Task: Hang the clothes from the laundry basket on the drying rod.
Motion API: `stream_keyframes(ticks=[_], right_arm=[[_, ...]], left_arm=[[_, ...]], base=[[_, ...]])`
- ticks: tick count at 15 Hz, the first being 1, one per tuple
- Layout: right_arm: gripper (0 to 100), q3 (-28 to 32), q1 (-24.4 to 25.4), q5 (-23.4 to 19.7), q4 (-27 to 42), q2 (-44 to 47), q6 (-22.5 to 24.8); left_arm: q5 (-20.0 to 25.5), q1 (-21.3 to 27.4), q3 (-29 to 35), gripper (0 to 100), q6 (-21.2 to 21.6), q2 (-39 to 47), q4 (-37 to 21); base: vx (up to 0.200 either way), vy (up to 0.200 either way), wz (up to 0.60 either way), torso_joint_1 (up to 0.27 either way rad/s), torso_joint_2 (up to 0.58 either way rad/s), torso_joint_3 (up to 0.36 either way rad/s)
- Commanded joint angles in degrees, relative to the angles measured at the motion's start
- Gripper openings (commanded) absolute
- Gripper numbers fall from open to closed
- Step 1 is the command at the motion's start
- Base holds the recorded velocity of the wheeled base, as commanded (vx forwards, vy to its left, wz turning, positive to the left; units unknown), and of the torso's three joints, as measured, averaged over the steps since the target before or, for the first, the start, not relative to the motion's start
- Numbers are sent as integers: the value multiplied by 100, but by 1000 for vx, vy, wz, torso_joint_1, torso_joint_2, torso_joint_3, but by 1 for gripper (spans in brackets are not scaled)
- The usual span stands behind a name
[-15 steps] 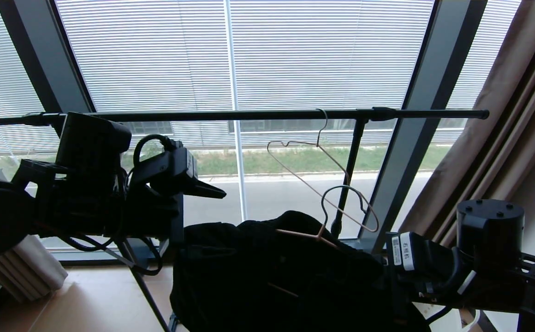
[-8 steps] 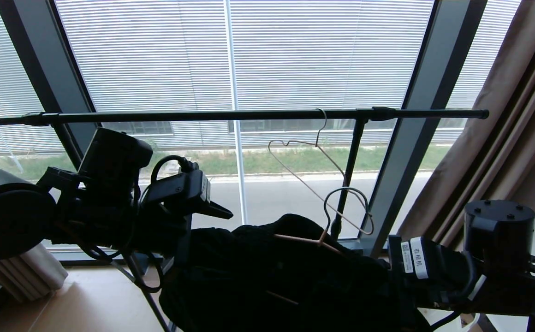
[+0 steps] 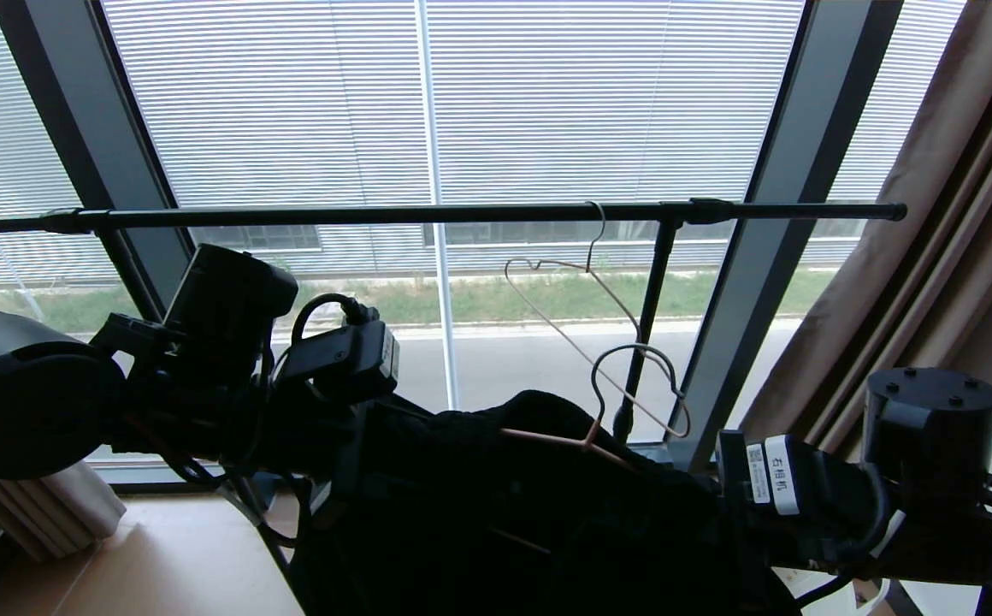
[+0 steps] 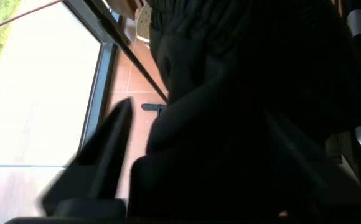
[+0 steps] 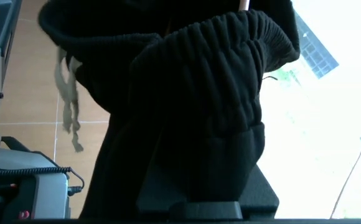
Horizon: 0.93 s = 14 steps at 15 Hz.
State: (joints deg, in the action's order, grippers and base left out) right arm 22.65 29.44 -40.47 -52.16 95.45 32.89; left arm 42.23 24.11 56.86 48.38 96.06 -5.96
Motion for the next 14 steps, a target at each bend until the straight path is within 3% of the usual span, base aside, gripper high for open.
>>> stream_keyframes(ticks=[1, 7, 12, 13, 14], right_arm=[[0, 38, -17, 4, -13, 44, -46], [0, 301, -334, 66, 4, 237, -433], [0, 266, -342, 66, -4, 255, -468], [100, 293, -342, 66, 22, 237, -485], [100, 319, -342, 75, 66, 228, -503]], left_arm=[[57, -56, -26, 0, -4, -9, -2], [242, -469, -360, 0, -22, -404, 25], [479, -733, -553, 0, -31, -589, 42], [479, -741, -562, 0, -31, -589, 42], [479, -750, -562, 0, -31, -589, 42]], base=[[0, 0, 0, 0, 0, 0], [0, 0, 0, 0, 0, 0], [0, 0, 0, 0, 0, 0], [0, 0, 0, 0, 0, 0], [0, 0, 0, 0, 0, 0]])
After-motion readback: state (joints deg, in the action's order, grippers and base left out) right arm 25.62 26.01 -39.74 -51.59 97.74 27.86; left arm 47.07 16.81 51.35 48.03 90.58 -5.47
